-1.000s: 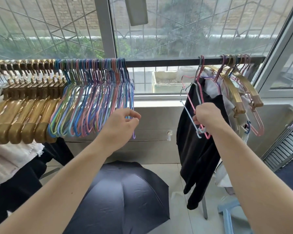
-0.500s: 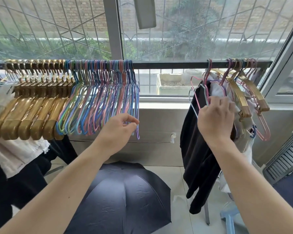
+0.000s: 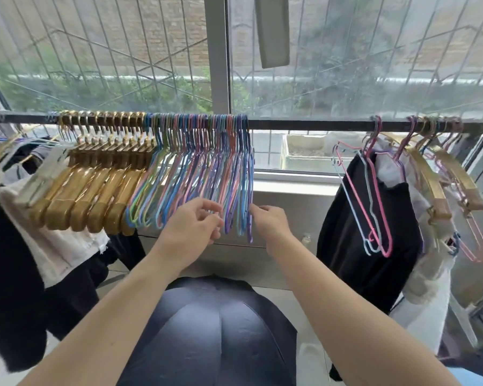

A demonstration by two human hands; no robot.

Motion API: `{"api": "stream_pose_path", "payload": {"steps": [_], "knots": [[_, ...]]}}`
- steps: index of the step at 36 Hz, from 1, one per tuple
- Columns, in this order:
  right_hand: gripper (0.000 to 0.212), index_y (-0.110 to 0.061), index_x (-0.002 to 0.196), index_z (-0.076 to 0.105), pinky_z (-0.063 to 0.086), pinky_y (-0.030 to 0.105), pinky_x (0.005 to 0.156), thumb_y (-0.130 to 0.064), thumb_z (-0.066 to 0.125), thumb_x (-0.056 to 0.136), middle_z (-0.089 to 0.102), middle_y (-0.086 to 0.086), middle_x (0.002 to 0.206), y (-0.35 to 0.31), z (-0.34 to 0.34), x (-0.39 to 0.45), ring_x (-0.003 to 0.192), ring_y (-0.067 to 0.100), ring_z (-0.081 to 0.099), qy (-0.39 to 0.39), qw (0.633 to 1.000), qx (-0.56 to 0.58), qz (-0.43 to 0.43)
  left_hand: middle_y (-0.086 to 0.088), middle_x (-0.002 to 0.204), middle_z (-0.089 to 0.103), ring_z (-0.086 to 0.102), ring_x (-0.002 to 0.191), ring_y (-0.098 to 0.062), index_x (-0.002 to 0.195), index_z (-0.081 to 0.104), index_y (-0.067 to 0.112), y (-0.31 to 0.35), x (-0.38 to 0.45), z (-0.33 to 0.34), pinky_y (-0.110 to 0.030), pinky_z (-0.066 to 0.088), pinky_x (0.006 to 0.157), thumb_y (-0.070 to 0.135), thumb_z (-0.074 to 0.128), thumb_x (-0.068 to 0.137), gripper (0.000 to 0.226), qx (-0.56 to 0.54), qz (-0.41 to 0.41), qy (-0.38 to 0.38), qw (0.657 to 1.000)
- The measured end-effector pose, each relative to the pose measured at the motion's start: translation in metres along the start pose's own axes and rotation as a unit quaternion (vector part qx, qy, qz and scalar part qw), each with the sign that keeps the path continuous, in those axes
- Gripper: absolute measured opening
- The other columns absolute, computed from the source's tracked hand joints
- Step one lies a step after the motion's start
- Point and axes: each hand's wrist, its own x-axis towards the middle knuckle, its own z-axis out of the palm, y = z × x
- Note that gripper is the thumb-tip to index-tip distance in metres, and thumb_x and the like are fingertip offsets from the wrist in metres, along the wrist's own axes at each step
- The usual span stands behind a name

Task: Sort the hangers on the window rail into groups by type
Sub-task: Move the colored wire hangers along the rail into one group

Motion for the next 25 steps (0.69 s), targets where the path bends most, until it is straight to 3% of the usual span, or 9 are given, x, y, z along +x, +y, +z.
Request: {"api": "stream_pose_path", "payload": {"steps": [4, 7, 12, 15, 18, 22, 25], "knots": [[0.018, -0.007, 0.085, 0.069, 0.051, 0.039, 0.083, -0.022, 0.064, 0.095, 0.07, 0.009, 0.085, -0.007, 0.007, 0.002, 0.076, 0.02, 0.058, 0.004, 0.999, -0.032, 0.0, -0.008, 0.088, 0.076, 0.072, 0.08, -0.024, 0.102, 0.067, 0.022, 0.002, 0.003, -0.006, -0.035, 0.061, 0.075, 0.009, 0.058, 0.102, 0.016, -0.012, -0.003, 0.01, 1.0], [0.022, -0.007, 0.076, 0.059, 0.042, 0.035, 0.063, -0.021, 0.056, 0.092, 0.056, 0.009, 0.067, -0.013, 0.011, -0.001, 0.068, 0.027, 0.051, 0.025, 0.997, -0.068, 0.0, -0.009, 0.087, 0.076, 0.073, 0.083, -0.027, 0.1, 0.068, 0.02, 0.002, 0.005, -0.007, -0.035, 0.061, 0.076, 0.007, 0.058, 0.102, 0.016, -0.022, -0.001, 0.013, 1.0], [0.025, -0.006, 0.108, 0.055, 0.046, 0.041, 0.076, -0.025, 0.041, 0.098, 0.06, 0.007, 0.1, -0.016, 0.006, -0.013, 0.086, 0.026, 0.055, 0.061, 0.994, -0.072, -0.051, -0.006, 0.089, 0.076, 0.074, 0.087, -0.029, 0.1, 0.07, 0.018, 0.002, 0.007, -0.005, -0.039, 0.063, 0.081, 0.007, 0.058, 0.102, 0.016, -0.028, 0.002, 0.006, 1.0], [0.015, -0.015, 0.103, 0.051, 0.051, 0.047, 0.075, -0.023, 0.039, 0.102, 0.061, 0.002, 0.093, -0.01, -0.005, -0.024, 0.079, 0.022, 0.058, 0.087, 0.987, -0.07, -0.112, -0.008, 0.09, 0.076, 0.073, 0.088, -0.031, 0.1, 0.07, 0.015, 0.0, 0.007, -0.006, -0.032, 0.063, 0.075, 0.006, 0.057, 0.102, 0.017, -0.035, 0.003, 0.0, 0.999], [0.015, -0.023, 0.116, 0.048, 0.051, 0.045, 0.067, -0.021, 0.039, 0.104, 0.063, 0.001, 0.085, -0.005, -0.016, -0.031, 0.074, 0.024, 0.062, 0.113, 0.973, -0.078, -0.183, -0.009, 0.091, 0.076, 0.073, 0.089, -0.03, 0.101, 0.071, 0.014, -0.001, 0.005, -0.007, -0.027, 0.061, 0.072, 0.005, 0.055, 0.103, 0.018, -0.041, 0.001, -0.007, 0.999], [0.02, -0.022, 0.116, 0.054, 0.045, 0.043, 0.061, -0.014, 0.043, 0.101, 0.056, -0.003, 0.064, -0.012, -0.026, -0.033, 0.061, 0.022, 0.054, 0.147, 0.951, -0.088, -0.257, -0.012, 0.093, 0.076, 0.074, 0.089, -0.031, 0.1, 0.071, 0.012, 0.002, 0.006, -0.01, -0.023, 0.059, 0.067, 0.004, 0.054, 0.103, 0.019, -0.051, -0.004, -0.011, 0.999], [0.021, -0.022, 0.112, 0.055, 0.044, 0.046, 0.062, -0.012, 0.041, 0.101, 0.056, -0.002, 0.062, -0.024, -0.029, -0.035, 0.061, 0.026, 0.055, 0.168, 0.943, -0.099, -0.27, -0.011, 0.093, 0.076, 0.074, 0.086, -0.031, 0.101, 0.072, 0.011, 0.006, 0.006, -0.011, -0.02, 0.057, 0.062, 0.004, 0.054, 0.104, 0.02, -0.063, -0.006, -0.008, 0.998]]}}
